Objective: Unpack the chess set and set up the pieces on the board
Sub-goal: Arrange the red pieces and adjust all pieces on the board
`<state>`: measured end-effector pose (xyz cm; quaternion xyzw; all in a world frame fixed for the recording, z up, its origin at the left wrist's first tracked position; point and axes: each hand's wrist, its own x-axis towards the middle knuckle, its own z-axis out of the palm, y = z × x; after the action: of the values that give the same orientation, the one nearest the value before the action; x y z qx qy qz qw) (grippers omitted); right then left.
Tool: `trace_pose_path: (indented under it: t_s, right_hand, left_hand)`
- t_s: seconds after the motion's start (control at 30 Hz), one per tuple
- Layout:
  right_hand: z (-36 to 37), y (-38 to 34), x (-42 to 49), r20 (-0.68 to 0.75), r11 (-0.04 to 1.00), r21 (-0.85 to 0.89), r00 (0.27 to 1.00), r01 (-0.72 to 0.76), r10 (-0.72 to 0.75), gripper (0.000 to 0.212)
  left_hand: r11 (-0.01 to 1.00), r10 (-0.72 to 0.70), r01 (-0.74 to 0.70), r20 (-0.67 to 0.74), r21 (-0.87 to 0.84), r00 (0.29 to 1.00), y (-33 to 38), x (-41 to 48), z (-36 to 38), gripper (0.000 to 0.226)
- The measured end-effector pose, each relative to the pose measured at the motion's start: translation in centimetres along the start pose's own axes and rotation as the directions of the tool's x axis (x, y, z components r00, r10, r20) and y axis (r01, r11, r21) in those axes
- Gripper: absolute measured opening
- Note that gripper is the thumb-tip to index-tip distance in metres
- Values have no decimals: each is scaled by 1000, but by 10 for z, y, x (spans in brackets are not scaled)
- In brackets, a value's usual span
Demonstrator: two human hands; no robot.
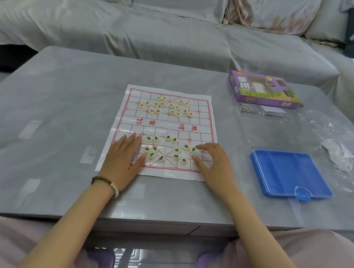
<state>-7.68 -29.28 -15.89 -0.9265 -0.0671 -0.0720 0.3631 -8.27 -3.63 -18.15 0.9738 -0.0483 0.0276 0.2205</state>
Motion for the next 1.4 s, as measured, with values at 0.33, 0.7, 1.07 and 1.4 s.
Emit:
trace_pose_path:
  t_s: [0.33, 0.7, 1.07, 1.4]
  right_hand:
    - [14, -12, 50, 118, 964, -261, 990, -49, 82, 23]
    - [2, -41, 13, 178, 992, 117, 981, 53, -74, 15]
    - [39, -32, -28, 105, 995, 81, 992, 62, -70, 17]
    - [48, -33, -33, -42, 998, -29, 997, 60, -62, 14]
  left_hand:
    - [997, 11, -12, 17, 82, 1000, 1, 0, 5, 86]
    - [993, 117, -116, -29, 22, 993, 5, -4, 2, 80]
    - [971, 237, -238, -44, -3, 970, 10, -14, -6, 61]
    - [979, 196, -197, 31, 50, 980, 8, -10, -1, 64]
